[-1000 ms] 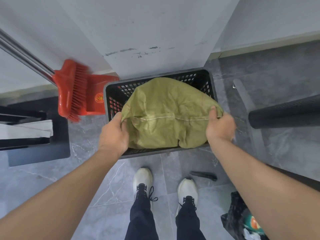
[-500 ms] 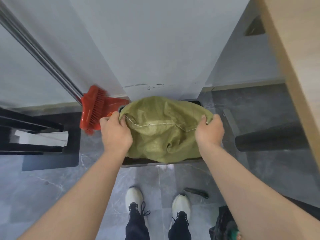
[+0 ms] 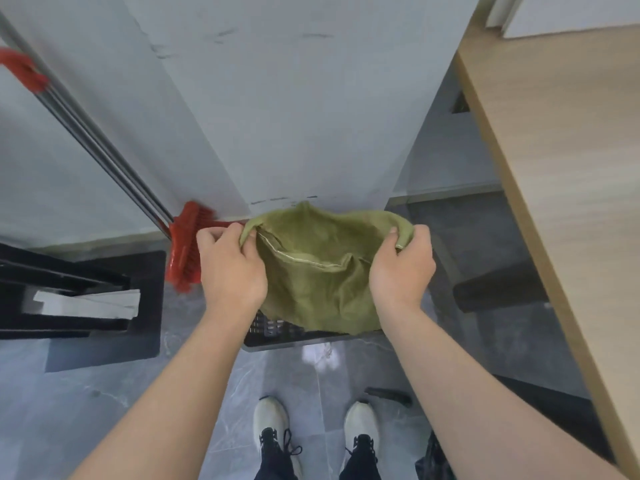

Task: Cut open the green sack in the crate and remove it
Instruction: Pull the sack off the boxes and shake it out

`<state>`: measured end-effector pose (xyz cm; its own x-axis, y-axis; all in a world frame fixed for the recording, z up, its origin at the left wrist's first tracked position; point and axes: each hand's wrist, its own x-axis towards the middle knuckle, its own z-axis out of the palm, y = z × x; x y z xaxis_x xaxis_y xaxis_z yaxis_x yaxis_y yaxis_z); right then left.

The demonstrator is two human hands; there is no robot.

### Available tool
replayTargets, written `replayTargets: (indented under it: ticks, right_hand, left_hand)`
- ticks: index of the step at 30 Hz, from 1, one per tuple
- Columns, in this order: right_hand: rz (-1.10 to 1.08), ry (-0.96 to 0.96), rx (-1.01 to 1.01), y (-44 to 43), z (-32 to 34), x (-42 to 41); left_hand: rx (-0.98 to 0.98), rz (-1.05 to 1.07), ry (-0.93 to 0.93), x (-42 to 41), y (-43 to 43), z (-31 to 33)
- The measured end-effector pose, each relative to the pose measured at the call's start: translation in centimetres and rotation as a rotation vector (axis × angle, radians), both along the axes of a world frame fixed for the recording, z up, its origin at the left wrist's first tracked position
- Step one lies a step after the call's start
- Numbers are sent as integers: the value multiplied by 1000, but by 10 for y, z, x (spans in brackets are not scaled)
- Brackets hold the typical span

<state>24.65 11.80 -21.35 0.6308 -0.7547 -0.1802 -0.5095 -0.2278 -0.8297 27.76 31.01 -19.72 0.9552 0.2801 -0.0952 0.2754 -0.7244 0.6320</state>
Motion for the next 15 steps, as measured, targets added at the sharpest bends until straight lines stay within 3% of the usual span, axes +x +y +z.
replayTargets:
  ticks: [6, 15]
  right_hand:
    - [-5, 26, 142, -10, 55, 2]
    - [83, 85, 134, -14, 92, -20]
  left_hand:
    - [30, 10, 32, -3, 11, 45]
    - [3, 67, 102, -11, 13, 91]
